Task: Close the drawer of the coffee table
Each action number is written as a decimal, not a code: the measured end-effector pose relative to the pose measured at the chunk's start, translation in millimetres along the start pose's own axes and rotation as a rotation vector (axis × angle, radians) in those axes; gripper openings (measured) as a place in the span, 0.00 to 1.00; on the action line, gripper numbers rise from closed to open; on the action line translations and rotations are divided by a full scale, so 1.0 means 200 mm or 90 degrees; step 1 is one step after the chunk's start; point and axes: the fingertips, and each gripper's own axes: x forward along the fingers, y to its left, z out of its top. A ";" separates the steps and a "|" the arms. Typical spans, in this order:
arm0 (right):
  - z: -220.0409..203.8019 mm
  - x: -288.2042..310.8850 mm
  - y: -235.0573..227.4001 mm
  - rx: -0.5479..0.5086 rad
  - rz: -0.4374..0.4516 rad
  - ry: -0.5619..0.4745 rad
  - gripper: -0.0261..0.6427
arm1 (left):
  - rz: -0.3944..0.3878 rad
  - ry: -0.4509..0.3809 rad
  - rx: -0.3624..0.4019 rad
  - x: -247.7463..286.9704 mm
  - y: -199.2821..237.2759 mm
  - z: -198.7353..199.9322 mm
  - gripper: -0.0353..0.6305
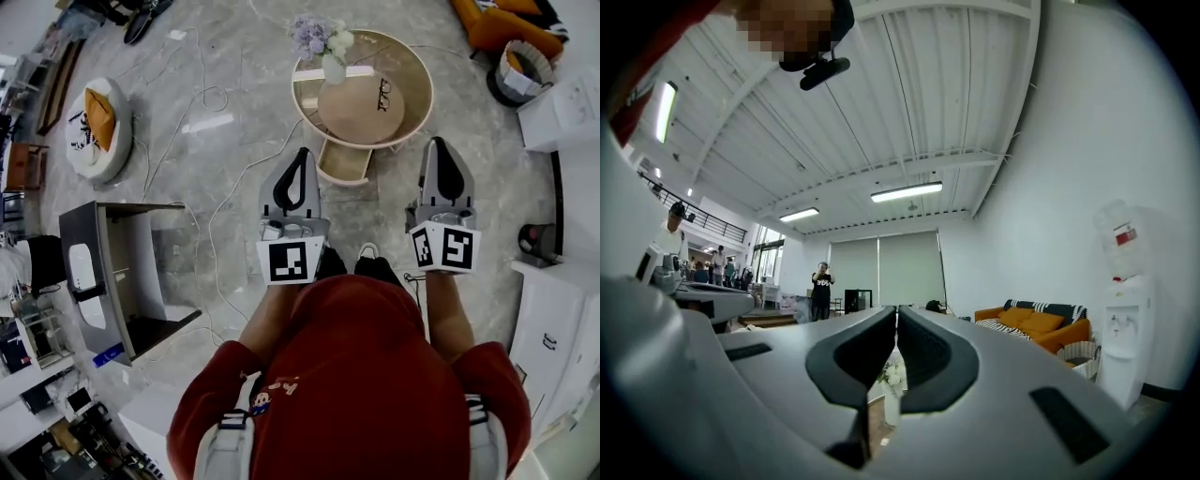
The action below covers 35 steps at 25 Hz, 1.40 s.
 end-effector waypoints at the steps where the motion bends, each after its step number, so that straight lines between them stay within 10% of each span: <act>1: 0.00 0.02 0.01 -0.002 -0.006 -0.001 0.07 | -0.005 0.001 -0.002 0.01 0.03 -0.01 0.06; 12: -0.20 0.15 0.06 -0.020 -0.001 0.022 0.07 | -0.044 -0.026 0.005 0.18 0.14 -0.21 0.06; 19: -0.64 0.29 0.03 0.048 0.125 0.049 0.07 | 0.001 -0.057 0.033 0.30 0.08 -0.53 0.06; 35: -2.48 0.02 0.10 -0.012 0.225 0.203 0.07 | -0.037 0.052 0.046 0.21 -0.12 -2.35 0.06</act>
